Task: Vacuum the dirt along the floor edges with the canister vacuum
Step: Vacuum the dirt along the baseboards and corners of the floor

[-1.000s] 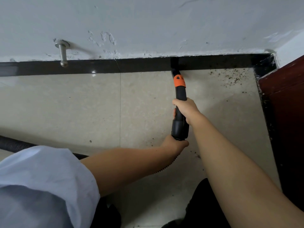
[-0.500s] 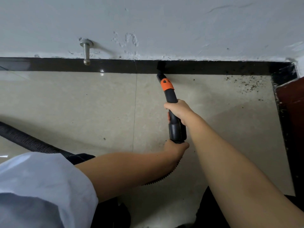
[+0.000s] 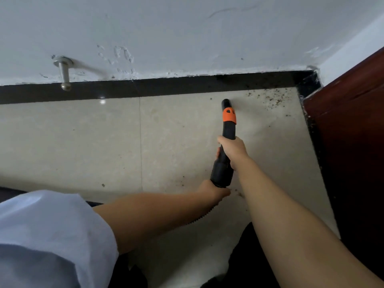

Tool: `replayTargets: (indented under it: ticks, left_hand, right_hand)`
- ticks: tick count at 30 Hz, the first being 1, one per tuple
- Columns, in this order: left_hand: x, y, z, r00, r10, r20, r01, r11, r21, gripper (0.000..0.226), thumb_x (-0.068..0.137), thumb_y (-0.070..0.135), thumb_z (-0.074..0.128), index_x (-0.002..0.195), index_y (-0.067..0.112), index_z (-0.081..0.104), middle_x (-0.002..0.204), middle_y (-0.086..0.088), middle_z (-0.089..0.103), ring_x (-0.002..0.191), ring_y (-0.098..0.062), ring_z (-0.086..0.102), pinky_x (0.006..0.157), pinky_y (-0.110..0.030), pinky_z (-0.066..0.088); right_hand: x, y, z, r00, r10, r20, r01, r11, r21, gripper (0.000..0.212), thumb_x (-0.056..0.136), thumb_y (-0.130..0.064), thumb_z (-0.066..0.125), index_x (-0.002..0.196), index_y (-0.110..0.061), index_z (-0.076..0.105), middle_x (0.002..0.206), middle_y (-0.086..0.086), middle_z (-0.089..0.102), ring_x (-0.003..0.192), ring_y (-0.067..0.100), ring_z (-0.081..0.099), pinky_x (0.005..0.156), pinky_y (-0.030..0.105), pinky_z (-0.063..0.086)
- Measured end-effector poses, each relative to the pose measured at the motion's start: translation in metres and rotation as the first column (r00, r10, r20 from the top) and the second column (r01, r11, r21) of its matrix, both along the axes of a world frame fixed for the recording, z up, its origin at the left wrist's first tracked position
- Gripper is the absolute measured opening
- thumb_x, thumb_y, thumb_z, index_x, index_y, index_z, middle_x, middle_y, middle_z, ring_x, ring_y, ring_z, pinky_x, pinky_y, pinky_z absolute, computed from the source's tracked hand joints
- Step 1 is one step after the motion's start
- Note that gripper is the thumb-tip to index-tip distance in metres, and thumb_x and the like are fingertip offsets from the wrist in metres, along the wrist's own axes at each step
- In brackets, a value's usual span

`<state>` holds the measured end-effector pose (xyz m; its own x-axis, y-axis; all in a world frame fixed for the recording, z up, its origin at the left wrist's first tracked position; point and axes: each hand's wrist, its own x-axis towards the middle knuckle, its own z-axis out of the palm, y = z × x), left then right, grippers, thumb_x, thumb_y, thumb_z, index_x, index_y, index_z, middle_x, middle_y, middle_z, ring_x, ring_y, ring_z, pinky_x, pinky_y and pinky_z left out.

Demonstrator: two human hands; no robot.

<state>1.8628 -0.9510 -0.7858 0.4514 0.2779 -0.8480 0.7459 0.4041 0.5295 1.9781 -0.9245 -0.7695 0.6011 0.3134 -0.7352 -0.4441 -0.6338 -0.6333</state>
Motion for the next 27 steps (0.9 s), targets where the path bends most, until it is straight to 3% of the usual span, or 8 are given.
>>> replayTargets:
  ticks: [2,4,6,11,15,22,27]
  left_hand:
    - [0.009,-0.006,0.001,0.991,-0.132,0.005,0.132,0.990,0.053,0.019,0.085,0.009,0.058,0.077,0.022,0.047,0.070,-0.003,0.048,0.060,-0.015,0.046,0.065,-0.029,0.045]
    - [0.017,-0.010,0.003,0.977,-0.214,0.017,0.212,0.974,0.078,0.010,0.086,0.009,0.058,0.093,0.015,0.054,0.071,-0.002,0.047,0.060,-0.013,0.045,0.065,-0.028,0.046]
    - [0.026,-0.016,0.004,0.968,-0.247,0.034,0.245,0.967,0.065,0.023,0.086,0.009,0.059,0.108,0.011,0.051,0.071,-0.001,0.046,0.060,-0.012,0.044,0.059,-0.024,0.044]
    - [0.042,-0.036,0.007,0.953,-0.304,0.016,0.303,0.952,0.036,0.016,0.084,0.008,0.060,0.095,0.015,0.049,0.071,-0.002,0.047,0.059,-0.012,0.045,0.055,-0.021,0.041]
    - [0.044,-0.052,0.012,0.960,-0.279,-0.015,0.279,0.960,0.031,0.024,0.082,0.007,0.062,0.074,0.021,0.044,0.068,-0.002,0.047,0.057,-0.013,0.046,0.052,-0.021,0.041]
    - [0.014,-0.058,0.015,0.993,-0.118,-0.024,0.119,0.993,0.014,0.019,0.082,0.008,0.060,0.076,0.019,0.047,0.068,-0.004,0.046,0.058,-0.015,0.044,0.053,-0.022,0.040]
    - [-0.010,-0.058,0.018,0.987,-0.158,-0.040,0.158,0.987,0.002,0.012,0.082,0.009,0.062,0.082,0.016,0.051,0.070,-0.003,0.049,0.059,-0.014,0.047,0.054,-0.022,0.042]
  right_hand:
    - [0.010,-0.018,-0.002,0.988,-0.155,-0.002,0.155,0.987,0.031,0.015,0.085,-0.005,0.055,0.077,-0.010,0.044,0.055,0.008,0.047,0.039,0.019,0.045,0.047,0.028,0.043]
    - [0.019,-0.034,-0.004,0.963,-0.270,-0.011,0.270,0.962,0.043,0.017,0.085,-0.004,0.056,0.077,-0.010,0.043,0.056,0.008,0.046,0.038,0.019,0.045,0.044,0.026,0.042]
    - [0.027,-0.047,-0.004,0.940,-0.341,-0.008,0.341,0.939,0.047,0.013,0.085,-0.004,0.056,0.081,-0.009,0.044,0.055,0.008,0.046,0.030,0.015,0.044,0.037,0.021,0.041]
    - [0.045,-0.079,0.001,0.904,-0.427,-0.030,0.428,0.903,0.040,0.018,0.086,-0.004,0.056,0.077,-0.013,0.042,0.054,0.007,0.048,0.027,0.011,0.044,0.036,0.020,0.041]
    - [0.050,-0.094,0.002,0.911,-0.410,-0.051,0.412,0.910,0.042,0.018,0.087,-0.006,0.057,0.078,-0.012,0.043,0.055,0.007,0.048,0.036,0.016,0.046,0.039,0.022,0.042]
    - [0.023,-0.071,0.000,0.985,-0.115,-0.132,0.125,0.990,0.069,0.012,0.086,-0.006,0.057,0.087,-0.008,0.046,0.050,0.007,0.049,0.034,0.017,0.046,0.045,0.027,0.045]
    - [-0.001,-0.079,0.001,0.976,-0.156,-0.154,0.165,0.985,0.051,0.011,0.086,-0.008,0.058,0.087,-0.009,0.047,0.050,0.006,0.050,0.038,0.018,0.047,0.049,0.031,0.047]
